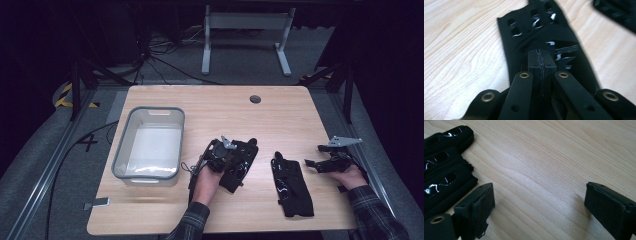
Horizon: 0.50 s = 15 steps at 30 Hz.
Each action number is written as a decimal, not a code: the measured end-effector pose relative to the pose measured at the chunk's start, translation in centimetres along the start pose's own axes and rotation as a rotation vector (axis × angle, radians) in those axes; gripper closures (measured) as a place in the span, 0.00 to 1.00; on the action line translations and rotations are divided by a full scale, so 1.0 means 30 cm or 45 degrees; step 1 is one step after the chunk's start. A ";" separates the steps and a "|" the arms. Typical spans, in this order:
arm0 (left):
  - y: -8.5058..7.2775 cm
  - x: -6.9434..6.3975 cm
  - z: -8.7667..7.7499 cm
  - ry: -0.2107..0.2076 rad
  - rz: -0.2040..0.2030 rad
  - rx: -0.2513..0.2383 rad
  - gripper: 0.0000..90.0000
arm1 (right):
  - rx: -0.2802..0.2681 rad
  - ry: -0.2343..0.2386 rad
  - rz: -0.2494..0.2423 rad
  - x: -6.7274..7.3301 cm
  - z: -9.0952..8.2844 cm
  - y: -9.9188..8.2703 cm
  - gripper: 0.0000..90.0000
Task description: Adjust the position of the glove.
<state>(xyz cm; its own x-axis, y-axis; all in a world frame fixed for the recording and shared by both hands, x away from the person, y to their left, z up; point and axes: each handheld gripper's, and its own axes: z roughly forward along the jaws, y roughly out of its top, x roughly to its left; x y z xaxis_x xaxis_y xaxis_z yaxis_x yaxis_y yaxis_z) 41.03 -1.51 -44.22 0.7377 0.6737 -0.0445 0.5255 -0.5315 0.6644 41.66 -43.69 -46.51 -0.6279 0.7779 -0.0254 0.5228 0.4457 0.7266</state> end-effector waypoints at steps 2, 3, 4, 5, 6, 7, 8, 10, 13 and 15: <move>-0.006 0.007 0.019 -0.005 0.000 0.029 0.99 | 0.000 0.000 0.000 0.000 0.000 0.000 0.11; -0.008 0.005 0.024 -0.011 0.002 0.051 0.99 | -0.001 -0.001 -0.001 0.000 0.000 0.000 0.11; -0.012 -0.001 0.026 -0.011 0.007 0.052 1.00 | 0.000 0.000 0.000 0.000 0.000 0.000 0.11; -0.014 -0.007 0.023 -0.023 0.008 0.053 1.00 | 0.000 0.001 -0.001 0.000 0.000 0.000 0.11; -0.020 -0.019 0.018 -0.035 0.013 0.060 1.00 | 0.000 0.002 -0.001 0.000 0.000 0.000 0.11; -0.024 -0.026 0.016 -0.044 0.010 0.059 1.00 | -0.001 0.004 -0.002 0.000 0.000 0.000 0.11; -0.029 -0.034 0.013 -0.057 0.008 0.065 1.00 | -0.002 0.005 -0.003 0.000 0.001 0.000 0.11; -0.038 -0.048 0.003 -0.081 0.016 0.078 1.00 | -0.001 0.006 -0.003 0.000 0.001 0.000 0.11; -0.052 -0.071 -0.004 -0.120 0.027 0.089 1.00 | -0.001 0.006 -0.003 0.000 0.001 0.000 0.11; -0.056 -0.083 -0.002 -0.127 0.034 0.087 1.00 | -0.001 0.005 -0.003 0.000 0.001 0.000 0.11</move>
<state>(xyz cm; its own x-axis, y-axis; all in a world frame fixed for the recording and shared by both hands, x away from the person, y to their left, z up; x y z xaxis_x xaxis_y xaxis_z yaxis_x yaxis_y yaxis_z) 38.27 -2.26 -45.18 0.7886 0.6062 -0.1035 0.5299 -0.5845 0.6144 41.68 -43.68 -46.51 -0.6318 0.7748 -0.0245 0.5205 0.4474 0.7272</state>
